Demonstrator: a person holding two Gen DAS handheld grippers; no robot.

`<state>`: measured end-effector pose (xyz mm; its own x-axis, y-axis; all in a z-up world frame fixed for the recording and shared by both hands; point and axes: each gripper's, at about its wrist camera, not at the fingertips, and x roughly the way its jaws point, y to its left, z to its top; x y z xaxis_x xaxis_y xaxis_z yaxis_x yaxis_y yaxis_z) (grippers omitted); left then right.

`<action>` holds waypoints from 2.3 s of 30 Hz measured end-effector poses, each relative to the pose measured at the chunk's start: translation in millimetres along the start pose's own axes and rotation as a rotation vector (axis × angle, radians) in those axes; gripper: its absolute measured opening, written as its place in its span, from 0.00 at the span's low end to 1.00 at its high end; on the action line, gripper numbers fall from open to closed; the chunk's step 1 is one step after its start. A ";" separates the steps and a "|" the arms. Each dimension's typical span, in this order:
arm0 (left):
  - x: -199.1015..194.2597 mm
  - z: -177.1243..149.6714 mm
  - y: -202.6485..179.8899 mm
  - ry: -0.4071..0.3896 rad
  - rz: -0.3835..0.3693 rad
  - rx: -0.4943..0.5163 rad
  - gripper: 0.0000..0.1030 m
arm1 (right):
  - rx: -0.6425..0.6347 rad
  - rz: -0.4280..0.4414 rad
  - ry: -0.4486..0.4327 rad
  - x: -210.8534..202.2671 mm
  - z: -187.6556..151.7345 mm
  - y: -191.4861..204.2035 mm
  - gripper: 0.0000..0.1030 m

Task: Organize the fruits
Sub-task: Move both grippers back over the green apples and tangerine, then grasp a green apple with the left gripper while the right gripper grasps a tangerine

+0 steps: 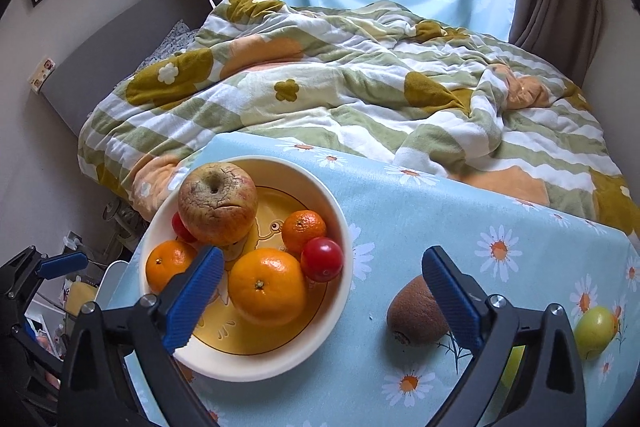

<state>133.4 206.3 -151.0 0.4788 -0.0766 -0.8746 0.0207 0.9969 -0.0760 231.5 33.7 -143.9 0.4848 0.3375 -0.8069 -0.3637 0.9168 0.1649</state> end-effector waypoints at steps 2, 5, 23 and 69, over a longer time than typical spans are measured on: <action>-6.2 -0.8 -1.8 -0.009 0.003 0.004 1.00 | -0.001 0.000 -0.012 -10.4 -2.1 2.7 0.96; -17.2 -2.3 -5.9 -0.024 0.015 0.021 1.00 | -0.006 -0.005 -0.029 -27.7 -5.0 7.7 0.96; -69.0 -0.4 -45.7 -0.092 0.023 0.102 1.00 | 0.072 -0.139 -0.120 -129.4 -44.7 -8.8 0.99; 109.6 23.4 -318.1 0.064 -0.101 0.105 0.89 | -0.074 -0.184 0.114 -74.8 -117.3 -297.5 0.93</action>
<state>199.8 -118.8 -211.4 0.4127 -0.1744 -0.8940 0.1593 0.9802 -0.1176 210.1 -289.4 -199.2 0.4572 0.1360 -0.8789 -0.3365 0.9412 -0.0294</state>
